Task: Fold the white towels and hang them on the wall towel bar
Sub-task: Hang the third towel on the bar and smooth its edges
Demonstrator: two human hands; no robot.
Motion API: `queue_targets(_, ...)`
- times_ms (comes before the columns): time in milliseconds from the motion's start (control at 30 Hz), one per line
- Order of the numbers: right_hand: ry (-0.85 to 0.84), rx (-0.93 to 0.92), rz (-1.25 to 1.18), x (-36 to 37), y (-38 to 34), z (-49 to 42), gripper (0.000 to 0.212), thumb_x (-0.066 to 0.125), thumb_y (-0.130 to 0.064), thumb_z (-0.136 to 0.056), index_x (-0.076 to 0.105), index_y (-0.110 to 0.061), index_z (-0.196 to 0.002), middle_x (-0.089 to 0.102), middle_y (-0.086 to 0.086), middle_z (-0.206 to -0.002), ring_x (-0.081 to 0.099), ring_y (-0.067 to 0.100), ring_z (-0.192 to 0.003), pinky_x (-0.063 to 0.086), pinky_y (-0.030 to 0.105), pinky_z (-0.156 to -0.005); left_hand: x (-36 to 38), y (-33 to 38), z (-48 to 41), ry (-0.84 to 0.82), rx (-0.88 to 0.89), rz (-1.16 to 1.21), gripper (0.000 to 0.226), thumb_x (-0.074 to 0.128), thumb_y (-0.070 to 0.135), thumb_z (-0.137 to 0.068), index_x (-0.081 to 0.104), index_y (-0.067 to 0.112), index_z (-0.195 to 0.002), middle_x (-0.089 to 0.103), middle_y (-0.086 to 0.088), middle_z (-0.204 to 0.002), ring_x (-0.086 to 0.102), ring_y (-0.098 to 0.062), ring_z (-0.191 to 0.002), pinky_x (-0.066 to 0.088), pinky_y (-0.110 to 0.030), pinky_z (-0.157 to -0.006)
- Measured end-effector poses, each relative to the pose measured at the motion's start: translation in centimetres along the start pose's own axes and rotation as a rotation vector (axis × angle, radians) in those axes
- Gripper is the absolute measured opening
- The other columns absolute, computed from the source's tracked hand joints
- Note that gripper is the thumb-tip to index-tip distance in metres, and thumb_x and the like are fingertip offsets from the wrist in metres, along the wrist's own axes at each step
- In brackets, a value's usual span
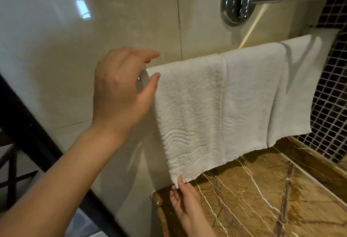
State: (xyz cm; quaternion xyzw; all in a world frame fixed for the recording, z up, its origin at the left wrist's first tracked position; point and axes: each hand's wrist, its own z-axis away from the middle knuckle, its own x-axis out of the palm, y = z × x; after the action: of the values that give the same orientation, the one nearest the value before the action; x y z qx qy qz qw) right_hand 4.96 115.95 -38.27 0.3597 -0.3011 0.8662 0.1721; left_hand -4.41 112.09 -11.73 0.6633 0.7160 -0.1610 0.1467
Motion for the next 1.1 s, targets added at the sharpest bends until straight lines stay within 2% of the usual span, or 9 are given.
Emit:
queue_targets(100,0.040,-0.012,0.020,0.0,0.0,0.0,0.003,0.060,-0.004,-0.090,0.061,-0.004,-0.087,0.065,0.005,-0.058,0.052,0.011,-0.049,0.048,0.018,-0.044,0.3,-1.4,-3.2,-0.210,0.016,-0.026,0.033,0.062,0.029,-0.081,0.068,0.014,-0.110,0.070,-0.005,-0.099,0.063,-0.029,-0.093,0.045,-0.042,-0.086)
queue_targets(200,0.064,-0.025,0.028,-0.1,0.0,-0.1,0.003,0.061,-0.003,-0.089,0.061,-0.004,-0.086,0.062,0.005,-0.054,0.052,0.007,-0.038,0.046,0.017,-0.041,1.0,-1.9,-4.2,-0.355,0.000,-0.019,0.031,0.058,0.036,-0.080,0.074,0.017,-0.100,0.073,-0.002,-0.088,0.064,-0.028,-0.083,0.040,-0.046,-0.092)
queue_targets(300,0.080,-0.040,0.034,-0.4,-0.1,-0.2,0.005,0.062,-0.002,-0.088,0.061,-0.003,-0.084,0.060,0.004,-0.051,0.052,0.006,-0.037,0.046,0.016,-0.040,1.2,-1.9,-4.0,-0.351,0.018,-0.022,0.025,0.058,0.034,-0.082,0.076,0.017,-0.085,0.072,-0.002,-0.077,0.062,-0.026,-0.074,0.036,-0.050,-0.095)
queue_targets(467,0.088,-0.051,0.078,-1.5,-1.0,-0.6,0.005,0.066,-0.004,-0.086,0.061,-0.003,-0.084,0.062,0.006,-0.058,0.056,0.009,-0.046,0.050,0.018,-0.044,1.0,-1.8,-4.1,-0.355,0.014,-0.029,0.015,0.066,0.026,-0.083,0.076,0.015,-0.084,0.072,-0.005,-0.076,0.058,-0.024,-0.070,0.035,-0.048,-0.098)
queue_targets(533,0.050,-0.022,0.069,-1.4,-1.3,-0.5,0.005,0.064,-0.004,-0.087,0.061,-0.005,-0.083,0.064,0.007,-0.062,0.059,0.013,-0.055,0.050,0.020,-0.046,0.9,-1.5,-4.5,-0.360,-0.005,-0.016,0.013,0.066,0.024,-0.084,0.076,0.015,-0.086,0.072,-0.004,-0.079,0.054,-0.019,-0.071,0.038,-0.036,-0.086)
queue_targets(633,-0.050,0.073,-0.037,-1.2,-1.6,-0.4,0.006,0.061,-0.003,-0.086,0.060,-0.006,-0.091,0.069,0.013,-0.077,0.061,0.024,-0.078,0.051,0.030,-0.063,1.2,-0.8,-5.1,-0.411,-0.058,-0.050,0.016,0.061,0.022,-0.086,0.074,0.016,-0.092,0.071,-0.001,-0.089,0.059,-0.020,-0.085,0.026,-0.025,-0.067)
queue_targets(733,-0.140,0.131,-0.118,-0.7,-2.3,-0.4,0.020,0.064,-0.011,-0.076,0.064,-0.007,-0.096,0.073,0.012,-0.082,0.061,0.026,-0.089,0.045,0.036,-0.080,2.1,0.1,-5.8,-0.470,-0.058,0.008,0.020,0.059,0.026,-0.087,0.072,0.018,-0.101,0.070,0.001,-0.098,0.061,-0.020,-0.095,0.032,-0.025,-0.069)
queue_targets(933,-0.159,0.086,-0.148,-0.1,-5.0,-1.8,0.031,0.055,-0.032,-0.093,0.063,-0.005,-0.104,0.074,0.017,-0.093,0.060,0.032,-0.103,0.043,0.045,-0.097,4.4,1.8,-7.3,-0.548,-0.052,0.157,0.027,0.065,0.035,-0.085,0.069,0.022,-0.108,0.069,0.003,-0.101,0.064,-0.013,-0.089,0.049,-0.032,-0.081)
queue_targets(1100,-0.154,0.018,-0.128,-1.0,-6.8,-3.4,0.032,0.056,-0.027,-0.092,0.060,-0.003,-0.113,0.066,0.022,-0.115,0.058,0.037,-0.112,0.044,0.051,-0.100,5.7,2.9,-8.1,-0.587,-0.047,0.182,0.027,0.071,0.029,-0.081,0.071,0.023,-0.108,0.067,0.005,-0.098,0.059,-0.009,-0.083,0.045,-0.026,-0.076)
